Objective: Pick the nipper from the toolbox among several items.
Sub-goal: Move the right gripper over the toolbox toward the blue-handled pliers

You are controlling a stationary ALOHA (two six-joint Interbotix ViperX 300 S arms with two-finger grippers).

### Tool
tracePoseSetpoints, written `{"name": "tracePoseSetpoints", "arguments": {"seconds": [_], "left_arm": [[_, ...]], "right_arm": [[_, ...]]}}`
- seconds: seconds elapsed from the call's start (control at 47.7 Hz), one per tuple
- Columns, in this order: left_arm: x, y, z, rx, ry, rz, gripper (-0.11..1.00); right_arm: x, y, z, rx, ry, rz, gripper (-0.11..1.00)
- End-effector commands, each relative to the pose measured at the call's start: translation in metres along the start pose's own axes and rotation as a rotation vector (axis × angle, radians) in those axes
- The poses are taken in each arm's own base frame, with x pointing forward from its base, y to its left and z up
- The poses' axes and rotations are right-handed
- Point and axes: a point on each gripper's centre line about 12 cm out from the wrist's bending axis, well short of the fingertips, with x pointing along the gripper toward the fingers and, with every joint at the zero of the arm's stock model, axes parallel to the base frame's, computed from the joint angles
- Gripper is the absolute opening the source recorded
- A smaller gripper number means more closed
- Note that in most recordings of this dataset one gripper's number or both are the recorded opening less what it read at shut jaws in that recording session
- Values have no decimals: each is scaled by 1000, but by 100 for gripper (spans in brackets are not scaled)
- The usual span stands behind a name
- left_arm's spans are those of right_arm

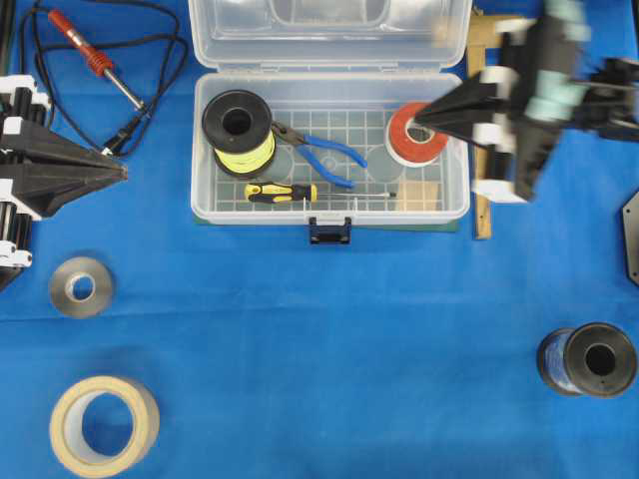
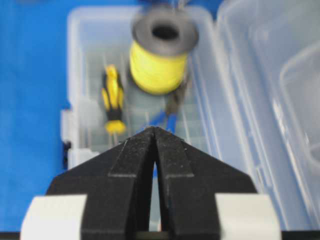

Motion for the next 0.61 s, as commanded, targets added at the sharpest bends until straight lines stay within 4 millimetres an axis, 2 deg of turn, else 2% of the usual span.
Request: {"name": "tracePoseSetpoints", "arguments": {"seconds": [0.0, 0.063, 0.252, 0.294, 0.399, 0.587], "left_arm": [[2, 0, 6, -5, -15, 1, 0], [2, 0, 6, -6, -17, 0, 0], [2, 0, 6, 0, -15, 1, 0], [2, 0, 6, 0, -15, 1, 0], [2, 0, 6, 2, -17, 1, 0], [2, 1, 5, 2, -9, 5, 0]], "right_arm": [[22, -6, 13, 6, 70, -20, 6], [39, -9, 15, 10, 129, -28, 21], [84, -19, 18, 2, 270, -55, 77], [97, -23, 13, 8, 309, -62, 80], [124, -30, 0, 15, 386, -73, 74], [159, -33, -27, 27, 471, -73, 77]]}}
